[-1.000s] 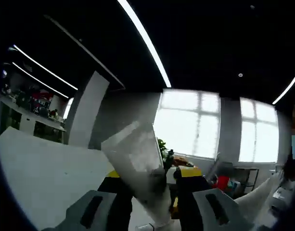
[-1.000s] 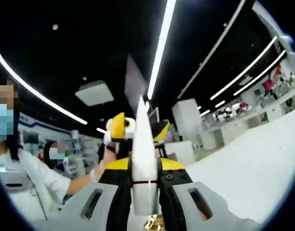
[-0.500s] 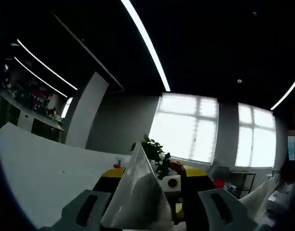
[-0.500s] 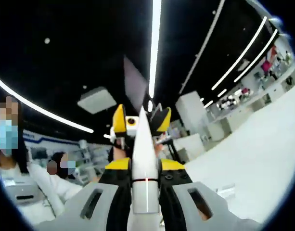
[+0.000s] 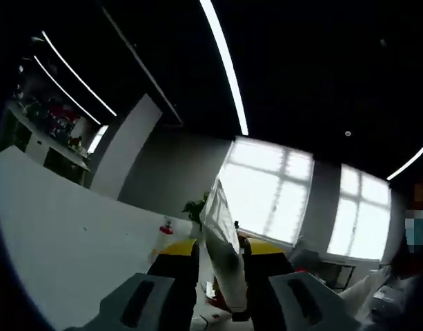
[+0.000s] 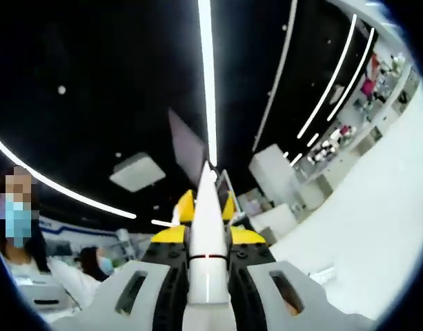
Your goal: Arrange the skincare products in the storage area until every visible bottle or jar stands upright without overlapping.
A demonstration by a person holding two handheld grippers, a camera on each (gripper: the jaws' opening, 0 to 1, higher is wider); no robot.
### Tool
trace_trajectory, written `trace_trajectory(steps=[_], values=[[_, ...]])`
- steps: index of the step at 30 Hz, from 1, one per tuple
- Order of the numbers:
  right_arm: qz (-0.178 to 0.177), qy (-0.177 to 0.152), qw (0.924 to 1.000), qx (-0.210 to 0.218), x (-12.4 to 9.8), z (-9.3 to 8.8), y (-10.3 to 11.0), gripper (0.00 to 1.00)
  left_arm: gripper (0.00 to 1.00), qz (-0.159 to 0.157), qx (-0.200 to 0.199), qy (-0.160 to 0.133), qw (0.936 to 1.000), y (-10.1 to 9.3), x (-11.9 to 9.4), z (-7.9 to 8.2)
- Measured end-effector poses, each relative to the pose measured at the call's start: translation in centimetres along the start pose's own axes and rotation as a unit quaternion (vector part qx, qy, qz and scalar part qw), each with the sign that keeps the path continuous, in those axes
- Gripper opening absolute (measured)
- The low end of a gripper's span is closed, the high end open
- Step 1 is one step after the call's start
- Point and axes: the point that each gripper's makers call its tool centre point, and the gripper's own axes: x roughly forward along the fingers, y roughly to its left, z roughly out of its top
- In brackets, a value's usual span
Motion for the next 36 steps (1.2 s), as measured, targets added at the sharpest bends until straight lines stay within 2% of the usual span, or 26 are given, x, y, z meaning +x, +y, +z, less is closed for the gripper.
trace_trajectory(steps=[3, 8, 10, 12, 14, 15, 16, 17, 21, 22, 25, 27, 28, 29, 30, 32, 34, 35, 36], values=[[-0.002, 0.002, 1.0, 0.001, 0.2, -0.3, 0.2, 0.17, 0.16, -0.025, -0.011, -0.003, 0.9996, -0.9, 0.2, 0.0], [-0.001, 0.004, 1.0, 0.006, 0.2, -0.2, 0.0, 0.18, 0.12, -0.016, -0.03, 0.002, 0.9994, -0.8, 0.1, -0.1], [0.002, 0.008, 1.0, -0.003, 0.3, -0.5, 0.3, 0.18, 0.1, -0.026, -0.037, 0.007, 0.9989, -1.2, 0.0, -0.2], [0.002, 0.01, 0.9999, -0.013, 0.3, -0.7, 0.6, 0.19, 0.09, -0.022, -0.04, 0.009, 0.9989, -1.3, 0.0, -0.2], [0.005, 0.017, 0.9998, -0.01, 0.4, -1.0, 0.8, 0.2, 0.08, -0.012, -0.065, 0.026, 0.9974, -1.4, 0.0, -0.4], [-0.008, 0.032, 0.9991, -0.027, 0.3, -1.5, 0.4, 0.2, 0.07, -0.008, -0.067, 0.03, 0.9973, -1.4, 0.1, -0.5], [-0.013, 0.036, 0.9986, -0.036, 0.3, -1.6, 0.3, 0.21, 0.07, 0.0, -0.049, 0.04, 0.998, -1.3, 0.1, -0.6], [-0.023, 0.039, 0.9969, -0.065, 0.2, -1.7, 0.0, 0.21, 0.07, 0.015, -0.038, 0.05, 0.9979, -1.2, 0.2, -0.8], [-0.028, 0.076, 0.9895, -0.12, -0.1, -2.0, -0.2, 0.22, 0.06, 0.03, -0.02, 0.074, 0.9966, -1.7, 0.4, -1.4], [-0.028, 0.092, 0.9854, -0.141, -0.3, -2.0, -0.4, 0.23, 0.06, 0.03, -0.011, 0.076, 0.9966, -1.8, 0.4, -1.5], [-0.06, 0.126, 0.9784, -0.152, -0.8, -2.0, -1.8, 0.36, 0.06, 0.04, 0.0, 0.079, 0.9961, -2.1, 0.7, -1.4], [-0.1, 0.132, 0.9704, -0.176, -1.1, -1.5, -2.9, 0.39, 0.06, 0.097, 0.009, 0.083, 0.9918, -1.2, 0.6, -1.3], [-0.117, 0.139, 0.9593, -0.216, -1.2, -1.3, -3.3, 0.4, 0.06, 0.113, 0.03, 0.085, 0.9895, -1.0, 0.7, -1.2], [-0.144, 0.136, 0.948, -0.249, -1.3, -0.8, -3.8, 0.41, 0.06, 0.139, 0.056, 0.094, 0.9842, -0.7, 0.9, -1.3], [-0.152, 0.141, 0.9408, -0.268, -1.2, -0.7, -4.0, 0.44, 0.06, 0.161, 0.074, 0.107, 0.9784, -0.5, 1.0, -1.6], [-0.173, 0.154, 0.9264, -0.297, -1.0, -1.0, -4.3, 0.49, 0.06, 0.172, 0.083, 0.12, 0.9741, -0.5, 1.2, -2.0], [-0.181, 0.16, 0.9177, -0.316, -0.6, -1.1, -4.3, 0.51, 0.06, 0.189, 0.095, 0.131, 0.9686, -0.4, 1.7, -2.5], [-0.192, 0.166, 0.9091, -0.33, -0.4, -1.3, -4.0, 0.51, 0.06, 0.2, 0.105, 0.137, 0.9645, -0.3, 1.8, -2.7], [-0.197, 0.152, 0.9092, -0.334, -0.1, -0.9, -3.8, 0.51, 0.06, 0.215, 0.107, 0.135, 0.9614, -0.1, 1.9, -2.7]])
